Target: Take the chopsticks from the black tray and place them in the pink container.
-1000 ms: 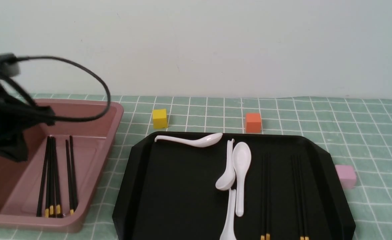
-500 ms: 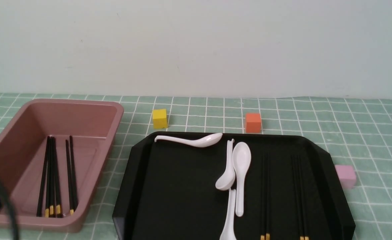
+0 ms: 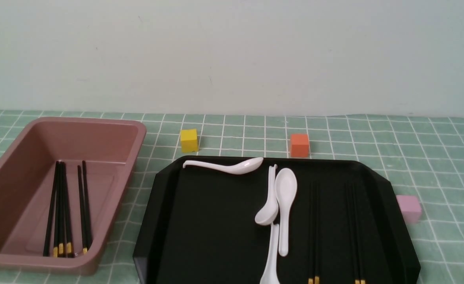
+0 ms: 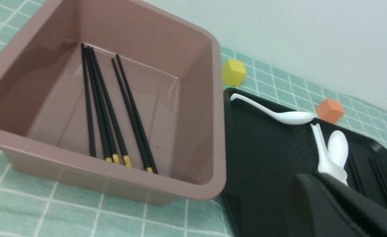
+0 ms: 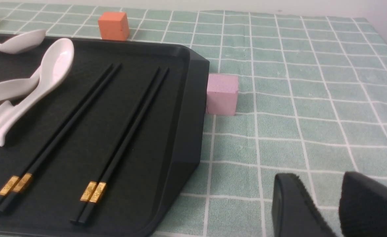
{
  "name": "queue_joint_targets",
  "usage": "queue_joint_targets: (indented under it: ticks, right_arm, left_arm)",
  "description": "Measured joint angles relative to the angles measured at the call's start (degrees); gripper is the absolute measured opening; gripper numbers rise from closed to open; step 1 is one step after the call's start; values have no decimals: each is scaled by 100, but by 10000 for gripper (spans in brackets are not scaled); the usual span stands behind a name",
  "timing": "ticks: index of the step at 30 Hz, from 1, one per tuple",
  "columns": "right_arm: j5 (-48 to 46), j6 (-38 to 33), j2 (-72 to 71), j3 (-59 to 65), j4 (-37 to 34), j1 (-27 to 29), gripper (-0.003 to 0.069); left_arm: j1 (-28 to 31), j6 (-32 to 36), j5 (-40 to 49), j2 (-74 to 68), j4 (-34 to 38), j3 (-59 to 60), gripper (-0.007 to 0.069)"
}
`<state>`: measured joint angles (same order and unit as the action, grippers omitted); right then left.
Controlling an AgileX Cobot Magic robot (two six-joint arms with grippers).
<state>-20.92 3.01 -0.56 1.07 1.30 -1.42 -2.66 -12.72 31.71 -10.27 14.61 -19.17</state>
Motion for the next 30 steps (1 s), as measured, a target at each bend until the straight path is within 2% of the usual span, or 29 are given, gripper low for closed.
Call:
queue_joint_targets:
  ticks: [8,18,30]
  right_arm:
    - [0,0,0,0,0,0,239]
    - [0,0,0,0,0,0,239]
    - [0,0,0,0,0,0,239]
  left_arm:
    - [0,-2,-797,20,-193,616,-13]
    - [0,-250,-1054,867,-1028,1778,-13]
    - [0,-484,-1037,1094,-1204,2084,-13]
